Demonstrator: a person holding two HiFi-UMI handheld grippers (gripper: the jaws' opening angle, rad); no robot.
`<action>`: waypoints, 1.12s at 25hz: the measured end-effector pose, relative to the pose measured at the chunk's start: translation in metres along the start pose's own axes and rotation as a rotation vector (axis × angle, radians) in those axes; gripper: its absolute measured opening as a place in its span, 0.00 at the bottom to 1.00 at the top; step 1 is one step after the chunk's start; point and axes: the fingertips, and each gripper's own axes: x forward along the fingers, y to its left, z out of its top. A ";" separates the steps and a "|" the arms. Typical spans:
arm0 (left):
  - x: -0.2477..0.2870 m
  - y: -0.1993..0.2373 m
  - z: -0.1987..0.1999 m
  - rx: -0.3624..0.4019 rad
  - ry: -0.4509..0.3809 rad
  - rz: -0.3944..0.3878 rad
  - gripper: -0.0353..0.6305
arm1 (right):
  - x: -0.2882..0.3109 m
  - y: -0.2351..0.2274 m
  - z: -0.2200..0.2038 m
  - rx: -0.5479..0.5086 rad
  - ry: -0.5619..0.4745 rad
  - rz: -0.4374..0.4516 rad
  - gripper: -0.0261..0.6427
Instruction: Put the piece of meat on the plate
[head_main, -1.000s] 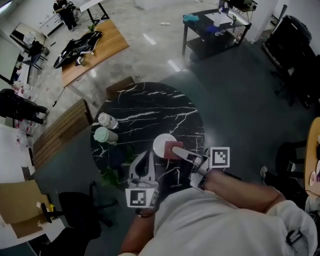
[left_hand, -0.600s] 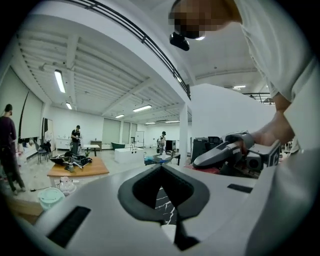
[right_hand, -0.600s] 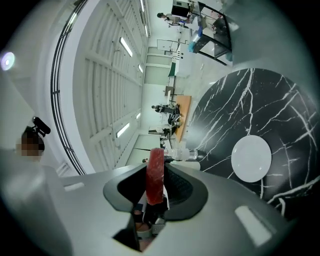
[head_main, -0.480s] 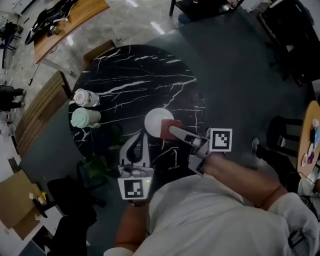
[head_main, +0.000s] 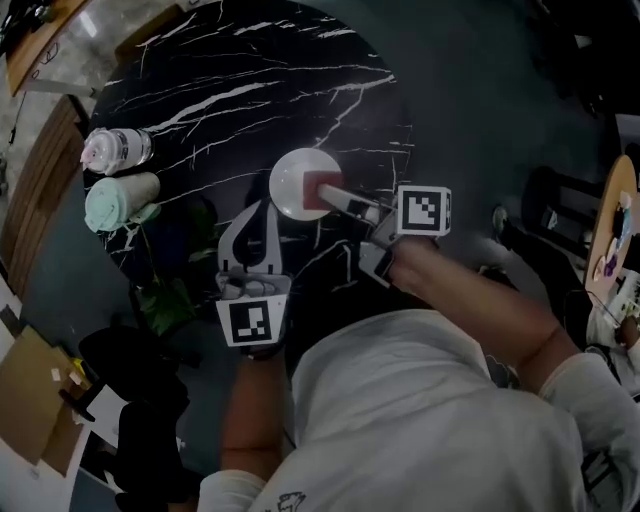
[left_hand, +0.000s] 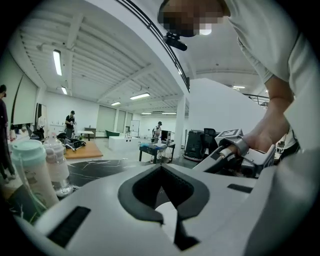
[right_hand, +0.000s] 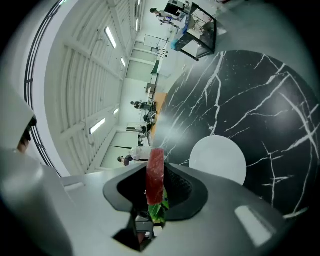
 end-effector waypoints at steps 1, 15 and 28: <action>0.002 0.002 -0.007 -0.015 0.009 -0.001 0.06 | 0.004 -0.006 0.000 -0.013 0.003 -0.003 0.17; 0.016 0.016 -0.059 -0.080 0.018 -0.021 0.06 | 0.044 -0.099 -0.017 -0.005 0.064 -0.196 0.17; 0.021 0.012 -0.068 -0.139 0.004 -0.072 0.06 | 0.050 -0.109 -0.029 -0.088 0.113 -0.266 0.17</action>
